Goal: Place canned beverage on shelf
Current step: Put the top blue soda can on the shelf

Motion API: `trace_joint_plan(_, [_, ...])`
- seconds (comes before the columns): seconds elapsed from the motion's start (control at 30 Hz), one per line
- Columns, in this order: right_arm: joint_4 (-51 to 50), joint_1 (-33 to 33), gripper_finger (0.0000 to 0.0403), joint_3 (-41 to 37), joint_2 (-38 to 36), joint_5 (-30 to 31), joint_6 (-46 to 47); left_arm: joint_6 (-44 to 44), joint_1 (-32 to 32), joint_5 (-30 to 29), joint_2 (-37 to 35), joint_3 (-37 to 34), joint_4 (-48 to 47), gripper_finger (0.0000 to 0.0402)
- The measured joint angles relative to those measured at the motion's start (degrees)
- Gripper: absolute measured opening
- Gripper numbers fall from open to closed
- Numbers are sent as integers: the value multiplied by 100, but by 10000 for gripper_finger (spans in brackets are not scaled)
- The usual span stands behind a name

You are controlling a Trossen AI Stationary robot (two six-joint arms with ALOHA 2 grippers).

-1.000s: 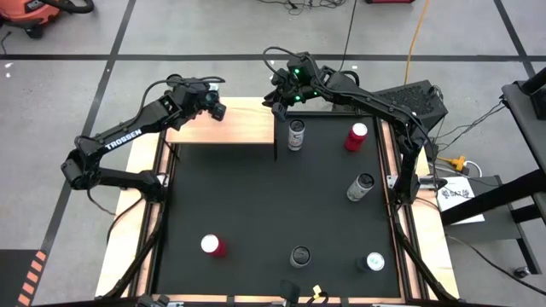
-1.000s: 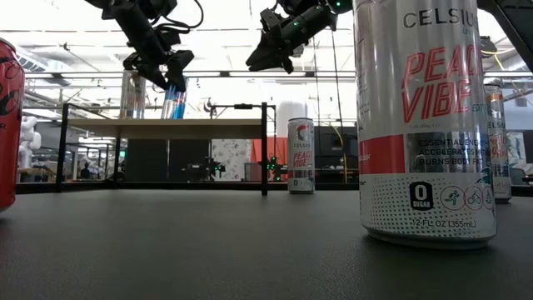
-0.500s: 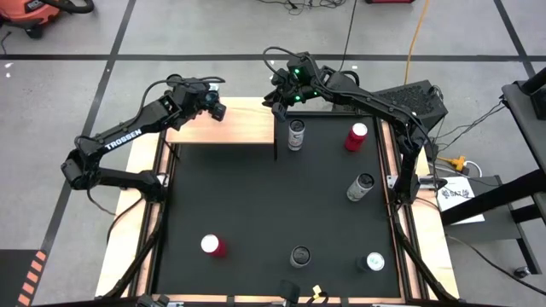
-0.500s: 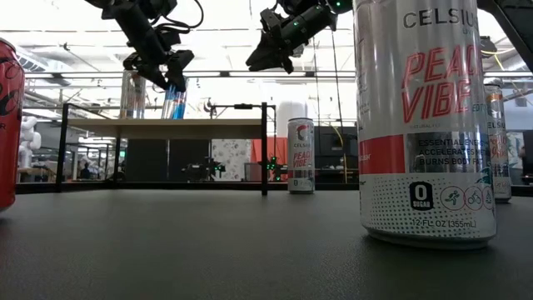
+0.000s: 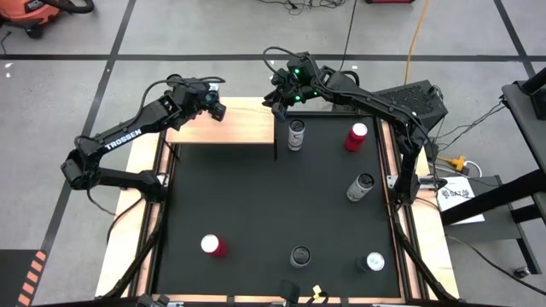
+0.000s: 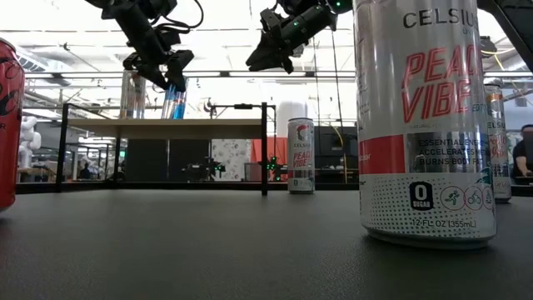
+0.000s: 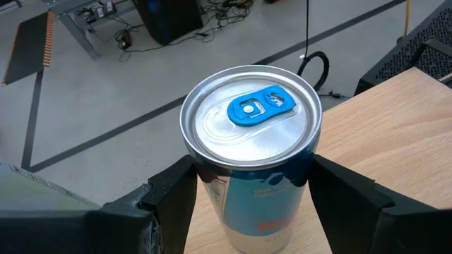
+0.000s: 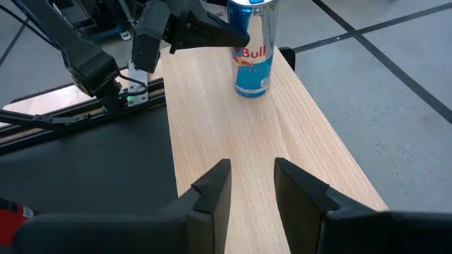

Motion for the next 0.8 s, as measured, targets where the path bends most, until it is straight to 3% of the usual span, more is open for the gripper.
trace_joint_plan(0.8, [0,0,91,0,0,2,2,4,0,-155,0,-1,7,247])
